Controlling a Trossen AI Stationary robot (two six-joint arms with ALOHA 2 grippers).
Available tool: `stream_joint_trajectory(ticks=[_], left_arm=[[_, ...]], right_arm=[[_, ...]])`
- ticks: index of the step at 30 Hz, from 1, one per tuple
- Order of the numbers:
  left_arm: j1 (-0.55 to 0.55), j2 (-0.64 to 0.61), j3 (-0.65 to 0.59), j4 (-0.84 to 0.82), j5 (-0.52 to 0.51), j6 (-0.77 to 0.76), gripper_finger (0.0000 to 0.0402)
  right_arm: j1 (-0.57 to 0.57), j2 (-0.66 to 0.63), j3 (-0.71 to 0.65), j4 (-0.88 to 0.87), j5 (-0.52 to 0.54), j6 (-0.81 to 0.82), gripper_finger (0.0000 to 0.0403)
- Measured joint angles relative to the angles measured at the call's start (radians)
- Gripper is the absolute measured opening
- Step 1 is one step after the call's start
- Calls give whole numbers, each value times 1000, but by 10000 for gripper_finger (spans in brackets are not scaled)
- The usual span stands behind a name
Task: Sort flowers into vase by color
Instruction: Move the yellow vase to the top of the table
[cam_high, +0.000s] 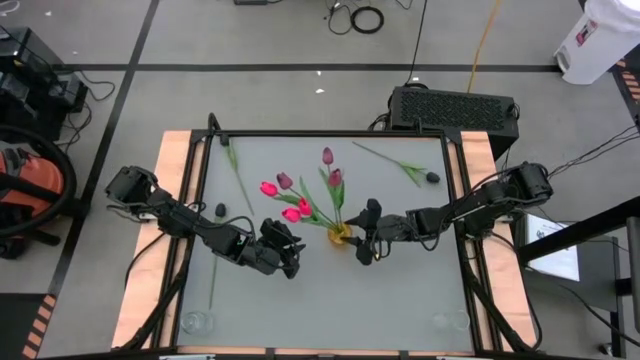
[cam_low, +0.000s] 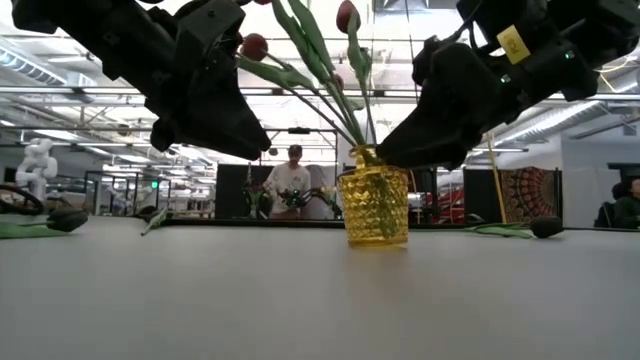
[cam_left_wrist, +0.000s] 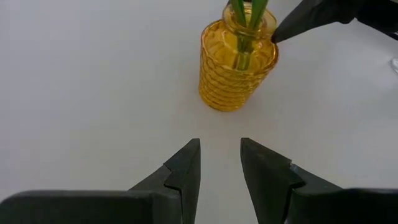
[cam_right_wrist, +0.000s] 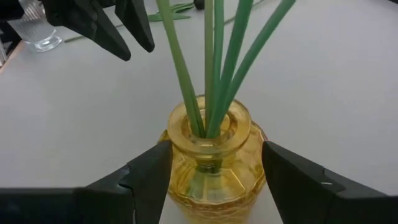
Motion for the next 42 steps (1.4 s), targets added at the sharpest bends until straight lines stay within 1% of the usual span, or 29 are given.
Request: stream_joint_trajectory(ticks=[4, 9, 14, 17, 26, 36, 42], left_arm=[[0, 0, 0, 0, 0, 0, 121], [0, 0, 0, 0, 3, 13, 121], [0, 0, 0, 70, 73, 132, 121], [1, 0, 0, 112, 79, 186, 121], [43, 11, 0, 150, 80, 193, 121], [86, 89, 0, 225, 83, 219, 121], [104, 140, 0, 306, 121, 223, 121]], right_arm=[[8, 0, 0, 0, -22, 3, 240], [22, 0, 0, 0, -25, 3, 240], [27, 0, 0, 0, -26, 4, 240], [28, 0, 0, -1, -26, 4, 240], [28, 0, 0, -32, -25, 16, 240], [28, 0, 1, -37, -25, 30, 240], [28, 0, 1, -38, -25, 31, 240]])
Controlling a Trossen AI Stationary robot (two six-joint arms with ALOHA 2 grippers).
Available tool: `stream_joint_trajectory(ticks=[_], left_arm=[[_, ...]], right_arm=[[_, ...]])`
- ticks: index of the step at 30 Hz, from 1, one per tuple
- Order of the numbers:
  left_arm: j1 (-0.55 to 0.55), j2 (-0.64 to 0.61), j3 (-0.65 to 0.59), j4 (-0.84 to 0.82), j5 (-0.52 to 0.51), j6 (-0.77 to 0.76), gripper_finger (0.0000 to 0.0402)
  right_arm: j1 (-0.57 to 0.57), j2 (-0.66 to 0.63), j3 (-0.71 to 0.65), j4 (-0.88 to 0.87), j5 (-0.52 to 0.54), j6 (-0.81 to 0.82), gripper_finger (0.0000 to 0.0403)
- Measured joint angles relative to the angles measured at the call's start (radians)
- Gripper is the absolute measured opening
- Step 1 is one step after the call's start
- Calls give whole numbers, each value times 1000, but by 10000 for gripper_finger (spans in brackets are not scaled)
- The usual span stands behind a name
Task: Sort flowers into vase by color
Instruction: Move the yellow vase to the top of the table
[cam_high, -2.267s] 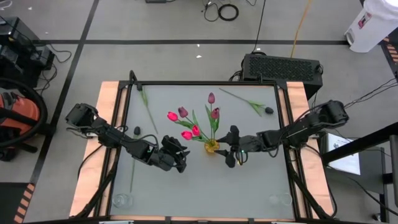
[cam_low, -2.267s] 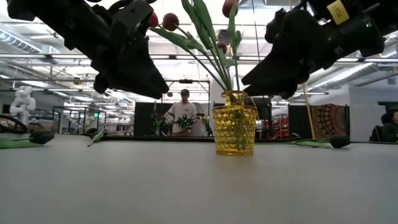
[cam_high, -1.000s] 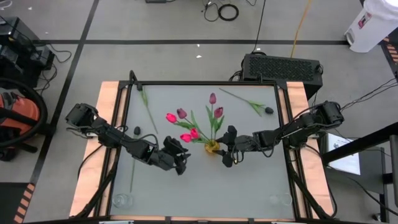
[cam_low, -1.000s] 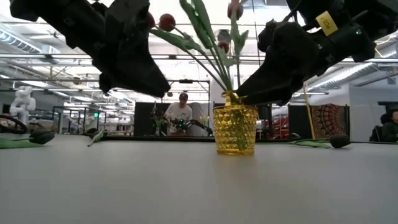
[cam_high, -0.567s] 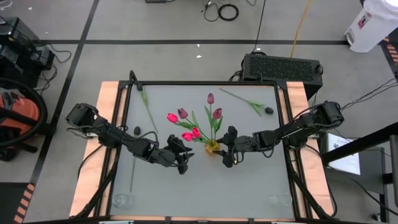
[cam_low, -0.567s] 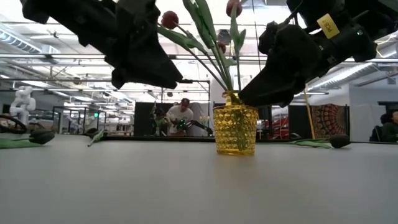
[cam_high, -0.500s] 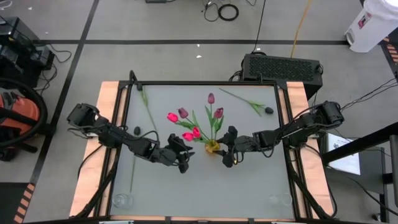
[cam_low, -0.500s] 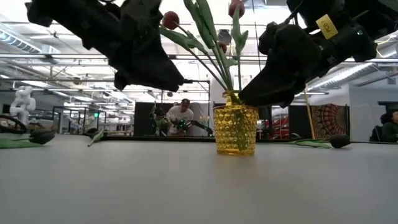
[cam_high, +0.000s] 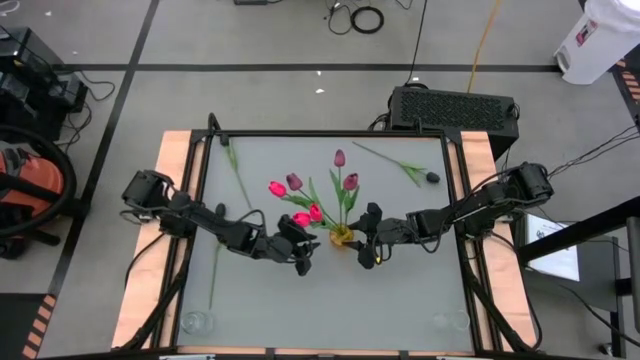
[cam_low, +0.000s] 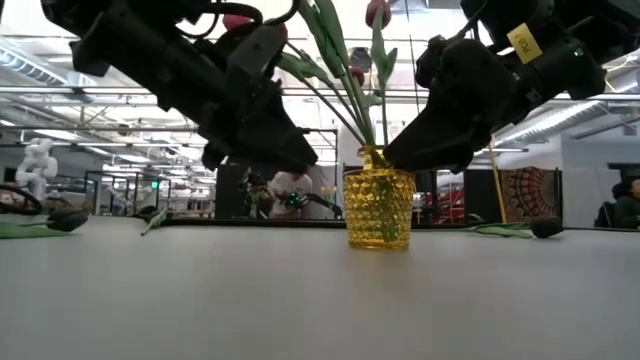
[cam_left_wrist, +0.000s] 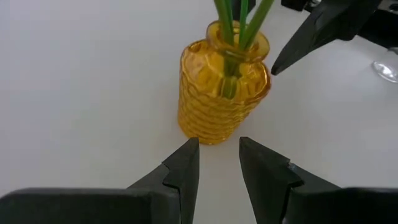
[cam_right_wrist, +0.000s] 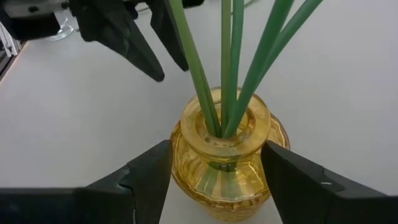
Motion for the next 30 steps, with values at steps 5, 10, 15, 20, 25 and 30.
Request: stream_joint_trajectory(ticks=[5, 10, 15, 20, 25, 30], left_arm=[[14, 24, 0, 44, 20, 17, 121], [27, 25, 0, 55, 22, 23, 121], [33, 25, 0, 54, 52, 27, 121], [33, 25, 0, 90, 73, 80, 121], [36, 24, 0, 95, 91, 93, 121], [36, 24, 0, 81, 90, 93, 121]], right_arm=[[0, 0, 0, -1, 0, 20, 240], [0, 0, 0, 3, -14, 17, 240], [0, 0, -1, 16, -21, 16, 240], [0, 0, -1, 13, -21, 14, 240], [0, 0, -1, 12, -20, 11, 240], [0, 0, -1, 12, -20, 11, 245]])
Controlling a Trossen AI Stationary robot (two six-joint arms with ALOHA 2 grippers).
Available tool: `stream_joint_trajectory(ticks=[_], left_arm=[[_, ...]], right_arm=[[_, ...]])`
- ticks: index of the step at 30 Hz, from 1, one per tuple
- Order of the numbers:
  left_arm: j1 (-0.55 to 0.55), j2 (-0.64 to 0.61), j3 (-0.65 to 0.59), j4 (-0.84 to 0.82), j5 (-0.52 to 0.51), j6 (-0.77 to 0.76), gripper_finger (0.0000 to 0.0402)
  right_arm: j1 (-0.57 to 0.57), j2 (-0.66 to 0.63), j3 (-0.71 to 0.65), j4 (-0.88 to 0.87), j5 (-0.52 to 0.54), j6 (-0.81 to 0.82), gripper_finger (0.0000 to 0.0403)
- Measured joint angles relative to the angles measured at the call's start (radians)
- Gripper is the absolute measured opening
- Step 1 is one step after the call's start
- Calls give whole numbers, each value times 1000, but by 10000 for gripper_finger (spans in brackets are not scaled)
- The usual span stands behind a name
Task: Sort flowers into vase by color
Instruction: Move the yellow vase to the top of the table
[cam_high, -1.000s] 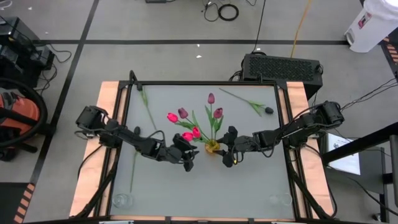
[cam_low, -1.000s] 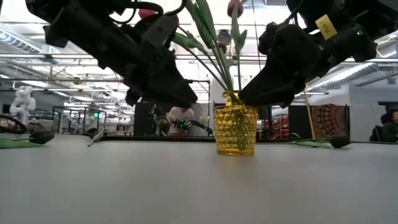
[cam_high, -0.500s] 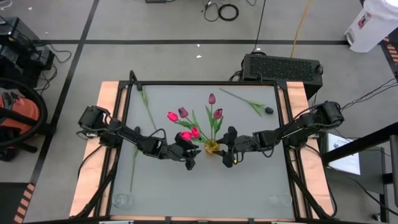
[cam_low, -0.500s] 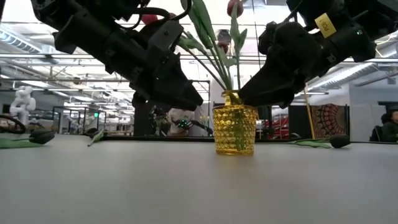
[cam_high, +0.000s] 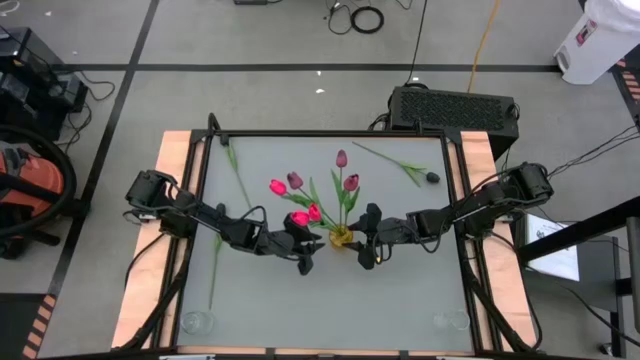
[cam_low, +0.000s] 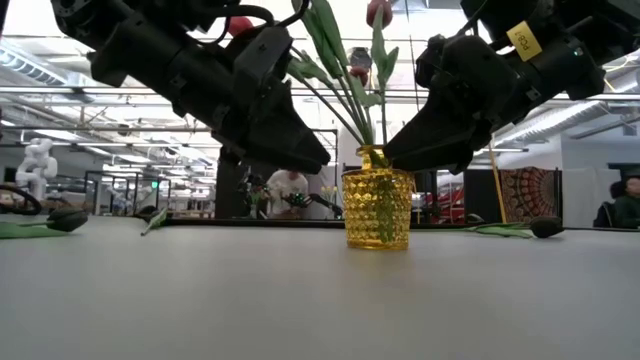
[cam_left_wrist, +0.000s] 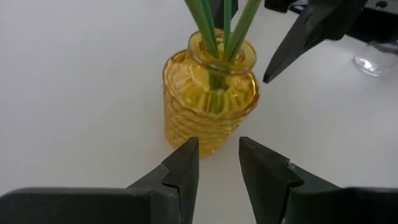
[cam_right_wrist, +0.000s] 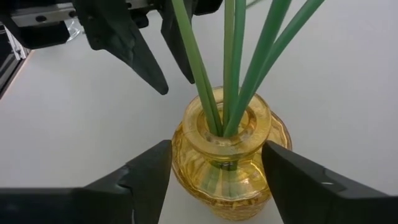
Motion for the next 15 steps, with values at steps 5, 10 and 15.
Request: stream_joint_trajectory(ticks=[5, 10, 15], left_arm=[[2, 0, 0, -32, 0, 0, 121], [2, -1, 0, -30, 0, -2, 121], [2, -1, 0, -30, -1, -10, 121]], right_arm=[[0, 0, 0, 2, 0, -2, 268], [-4, 0, -1, 4, 27, -26, 303], [-8, 0, -1, 4, 46, -41, 336]])
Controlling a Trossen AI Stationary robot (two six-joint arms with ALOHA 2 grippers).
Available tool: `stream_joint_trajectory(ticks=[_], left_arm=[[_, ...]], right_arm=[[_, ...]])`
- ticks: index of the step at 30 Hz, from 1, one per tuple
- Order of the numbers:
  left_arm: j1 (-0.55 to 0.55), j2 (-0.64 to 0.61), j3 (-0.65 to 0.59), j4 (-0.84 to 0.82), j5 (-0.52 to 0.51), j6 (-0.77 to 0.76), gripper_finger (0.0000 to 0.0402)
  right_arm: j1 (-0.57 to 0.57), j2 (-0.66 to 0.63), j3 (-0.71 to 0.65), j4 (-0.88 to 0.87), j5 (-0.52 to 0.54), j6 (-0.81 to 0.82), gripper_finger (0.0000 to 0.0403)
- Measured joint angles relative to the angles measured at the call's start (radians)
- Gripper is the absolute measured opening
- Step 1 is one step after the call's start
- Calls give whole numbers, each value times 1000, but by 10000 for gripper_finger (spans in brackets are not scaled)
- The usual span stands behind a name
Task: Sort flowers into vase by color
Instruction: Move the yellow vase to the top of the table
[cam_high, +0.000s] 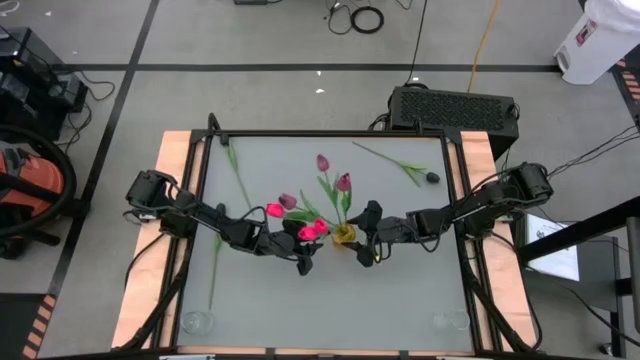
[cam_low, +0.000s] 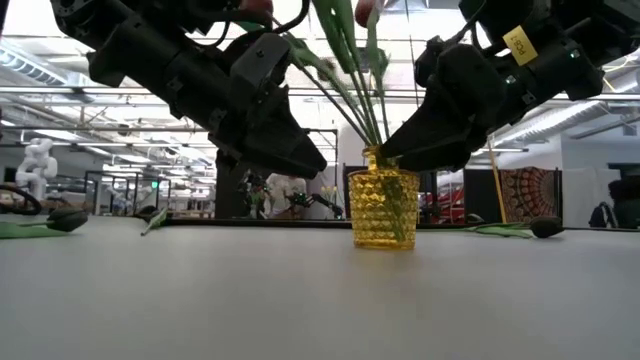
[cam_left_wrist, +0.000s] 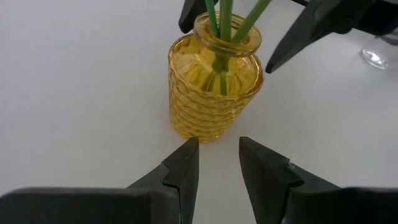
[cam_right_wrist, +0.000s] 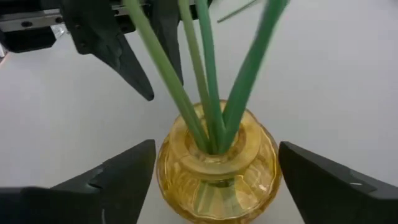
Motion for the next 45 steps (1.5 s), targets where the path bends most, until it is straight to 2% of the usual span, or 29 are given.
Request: stream_joint_trajectory(ticks=[6, 13, 37, 40, 45], left_arm=[[0, 0, 0, 0, 0, -18, 121], [0, 0, 0, 0, -1, -19, 121], [0, 0, 0, -2, 8, -21, 121], [0, -1, 0, -50, 57, -32, 121], [-9, -37, -1, -239, 93, -82, 121]], right_arm=[[0, 0, 0, 4, 0, -1, 352], [-11, 0, 0, 60, 1, -3, 352], [-30, 0, 0, 66, -26, 18, 352], [-30, 0, 0, 66, -26, 18, 352], [-30, 0, 0, 66, -26, 18, 352]])
